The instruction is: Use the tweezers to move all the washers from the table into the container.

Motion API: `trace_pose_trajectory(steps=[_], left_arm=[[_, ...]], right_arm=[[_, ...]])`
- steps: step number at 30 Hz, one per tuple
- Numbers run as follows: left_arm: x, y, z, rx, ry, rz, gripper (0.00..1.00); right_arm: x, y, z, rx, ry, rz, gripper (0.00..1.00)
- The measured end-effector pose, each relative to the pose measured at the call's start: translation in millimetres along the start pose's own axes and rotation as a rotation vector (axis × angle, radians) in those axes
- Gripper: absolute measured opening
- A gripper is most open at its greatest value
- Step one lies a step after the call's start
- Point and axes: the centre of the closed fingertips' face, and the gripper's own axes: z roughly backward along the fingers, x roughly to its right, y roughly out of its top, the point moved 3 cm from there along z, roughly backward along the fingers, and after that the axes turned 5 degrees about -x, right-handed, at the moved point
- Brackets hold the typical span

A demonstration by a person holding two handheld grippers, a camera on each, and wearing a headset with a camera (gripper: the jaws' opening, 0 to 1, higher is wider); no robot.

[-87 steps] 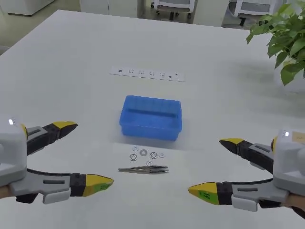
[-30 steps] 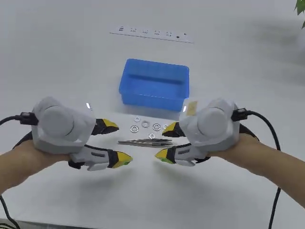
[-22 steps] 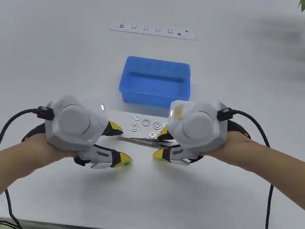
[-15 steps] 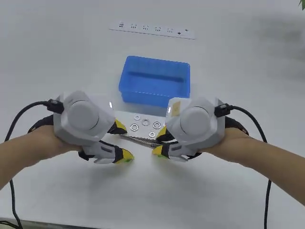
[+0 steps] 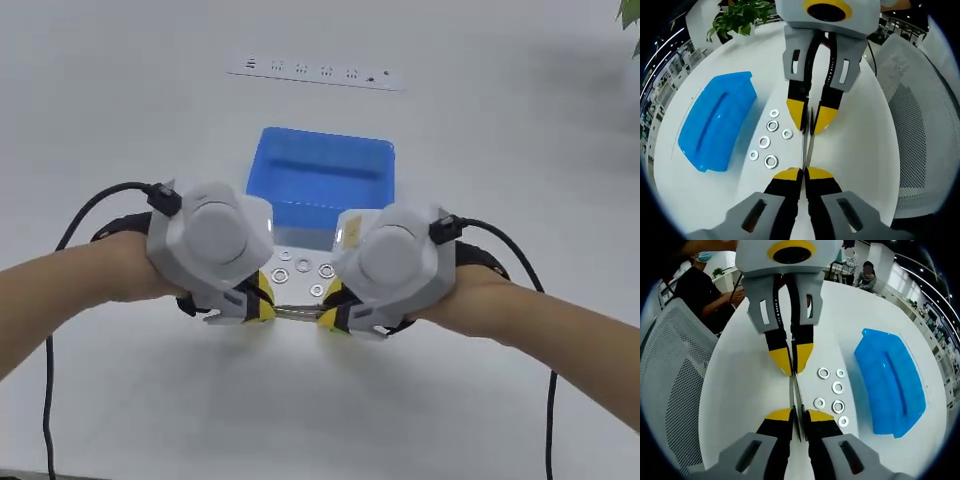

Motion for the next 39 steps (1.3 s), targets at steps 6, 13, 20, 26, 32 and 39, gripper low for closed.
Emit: trace_pose_trajectory(steps=[6,13,20,26,32,39], left_arm=[[11.1,2.7,0.7,-0.028,0.048,-0.073,0.05],[24.1,11.6,13.4,0.027,0.043,-0.030,0.05],[26.9,24.8,25.0,0.030,0.085,-0.084,0.05],[27.6,44.2,39.2,0.100,0.104,-0.089,0.05],[31.2,71.3,46.4,0.189,0.111,-0.103,0.05],[33.7,108.8,41.5,0.322,0.098,-0.140,0.06]], right_arm=[[-7.7,-1.9,1.8,-0.014,0.004,0.139,0.07],[-14.0,-7.1,5.5,0.052,-0.009,0.101,0.08],[-13.1,-6.1,9.7,0.084,-0.024,0.119,0.08],[-11.4,-7.8,17.6,0.127,-0.035,0.132,0.09],[-11.2,-12.1,25.3,0.162,-0.046,0.136,0.08],[-8.5,-24.6,37.5,0.227,-0.052,0.101,0.08]])
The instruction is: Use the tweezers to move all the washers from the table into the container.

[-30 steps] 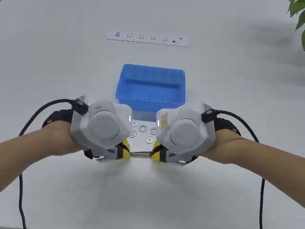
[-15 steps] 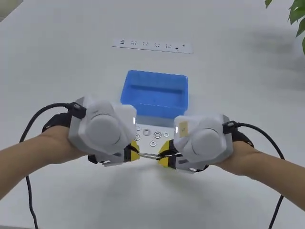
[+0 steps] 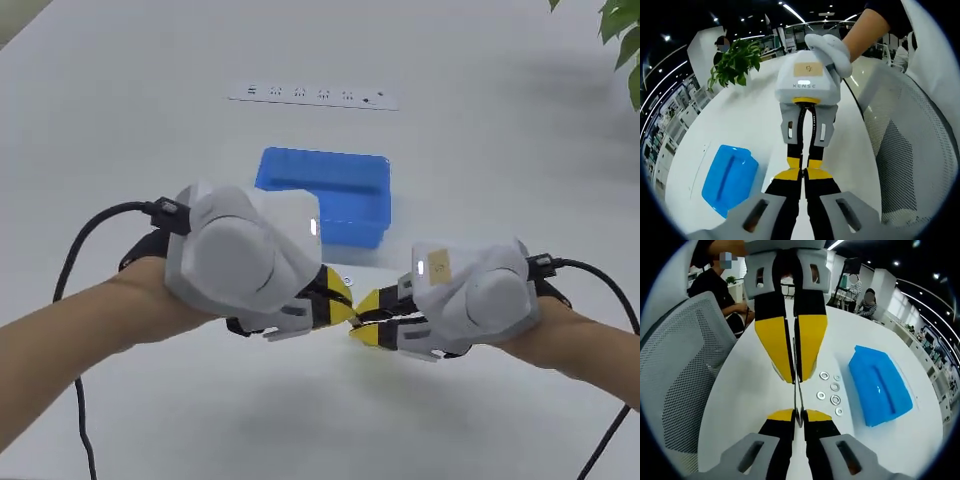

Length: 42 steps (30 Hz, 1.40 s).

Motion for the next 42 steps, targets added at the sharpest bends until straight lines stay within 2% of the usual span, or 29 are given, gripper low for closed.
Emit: trace_pose_trajectory(steps=[3,5,7,9,13,17,21,24,31,37,42], left_arm=[[-0.1,5.4,-6.2,0.045,-0.011,0.011,0.06],[1.3,6.9,-9.5,0.071,-0.030,0.040,0.06],[1.1,6.9,-11.3,0.092,-0.034,0.032,0.06],[1.9,7.4,-12.3,0.105,-0.044,0.048,0.06],[4.8,8.5,-13.4,0.114,-0.037,0.022,0.06],[4.7,9.2,-12.3,0.128,-0.031,0.055,0.06],[8.4,5.4,-7.3,0.148,-0.014,0.078,0.06],[13.4,2.8,-0.7,0.184,0.001,0.110,0.06],[21.3,1.5,13.5,0.217,0.034,0.103,0.05],[19.3,3.1,20.6,0.263,0.056,0.127,0.05],[14.6,3.4,27.9,0.319,0.045,0.167,0.05]], right_arm=[[0.0,-2.9,2.7,0.006,-0.010,-0.012,0.08],[-1.0,-3.7,3.1,0.010,-0.012,-0.010,0.08],[-1.5,-4.0,3.4,0.009,-0.025,0.006,0.08],[-2.7,-4.5,3.8,0.007,-0.035,0.019,0.08],[-2.2,-5.0,5.3,0.015,-0.042,0.016,0.08],[-3.0,-5.0,5.6,0.024,-0.045,-0.011,0.08],[-8.2,-1.0,3.3,0.049,-0.035,-0.074,0.08],[-13.2,4.2,2.2,0.063,-0.037,-0.085,0.08],[-20.5,16.5,2.4,0.088,-0.035,-0.105,0.09],[-19.2,21.1,4.8,0.100,-0.034,-0.128,0.09],[-17.5,26.6,8.0,0.119,-0.021,-0.153,0.10]])
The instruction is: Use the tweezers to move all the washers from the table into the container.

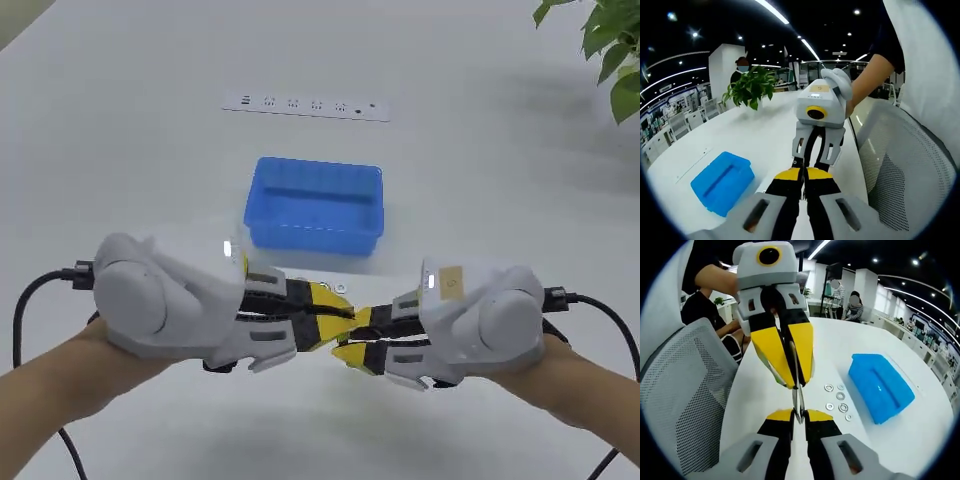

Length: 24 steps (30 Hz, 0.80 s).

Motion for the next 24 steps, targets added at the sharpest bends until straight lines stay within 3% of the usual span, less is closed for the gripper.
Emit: trace_pose_trajectory(steps=[12,21,24], left_arm=[[-9.7,3.2,3.9,0.036,-0.039,0.026,0.06],[-24.8,-3.3,11.6,0.032,-0.029,0.016,0.06],[-32.0,-4.6,18.2,0.055,-0.024,0.001,0.06]], right_arm=[[4.3,5.3,-2.9,0.019,0.005,-0.040,0.12],[13.9,7.4,-3.6,0.027,-0.029,-0.053,0.26],[16.5,5.2,-2.1,0.032,-0.044,-0.070,0.31]])
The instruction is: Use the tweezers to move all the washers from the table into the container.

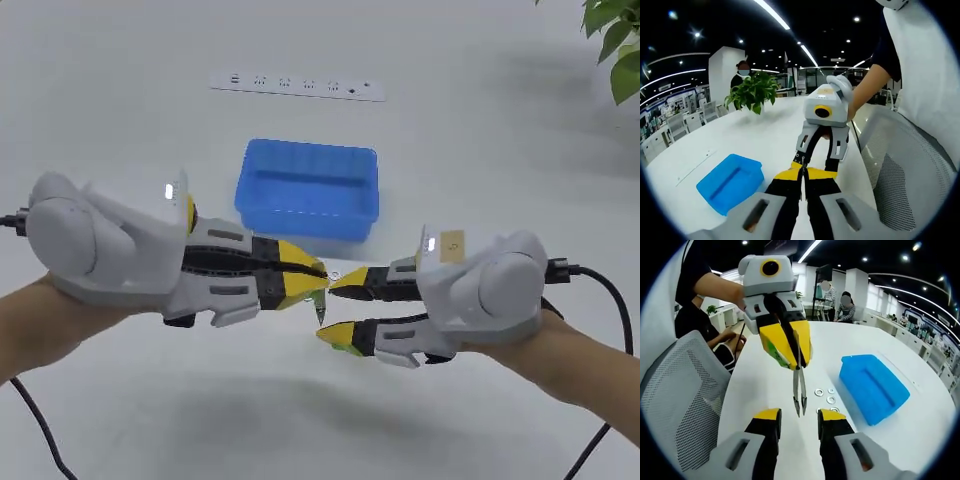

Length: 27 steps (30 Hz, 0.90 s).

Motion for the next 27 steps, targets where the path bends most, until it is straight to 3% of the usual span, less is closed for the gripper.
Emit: trace_pose_trajectory(steps=[2,6,11,15,21,27], left_arm=[[-4.2,-1.4,3.1,0.014,0.000,-0.003,0.06],[-14.8,-6.9,5.5,-0.005,0.019,-0.019,0.06],[-25.6,-7.4,4.3,0.004,0.031,-0.026,0.06],[-27.9,-11.3,0.3,-0.006,0.026,-0.029,0.06],[-25.1,-14.4,-7.2,-0.013,0.001,-0.028,0.06],[-27.2,-20.5,-10.8,-0.030,-0.006,-0.024,0.06]], right_arm=[[1.6,-3.2,0.5,-0.010,-0.008,0.001,0.33],[5.5,-8.6,5.2,-0.009,-0.035,-0.021,0.39],[7.4,-15.6,11.0,-0.013,-0.048,-0.040,0.44],[8.4,-24.9,15.0,-0.024,-0.049,-0.056,0.48],[13.4,-30.6,16.5,-0.023,-0.059,-0.092,0.62],[13.7,-31.0,15.4,-0.020,-0.052,-0.110,0.63]])
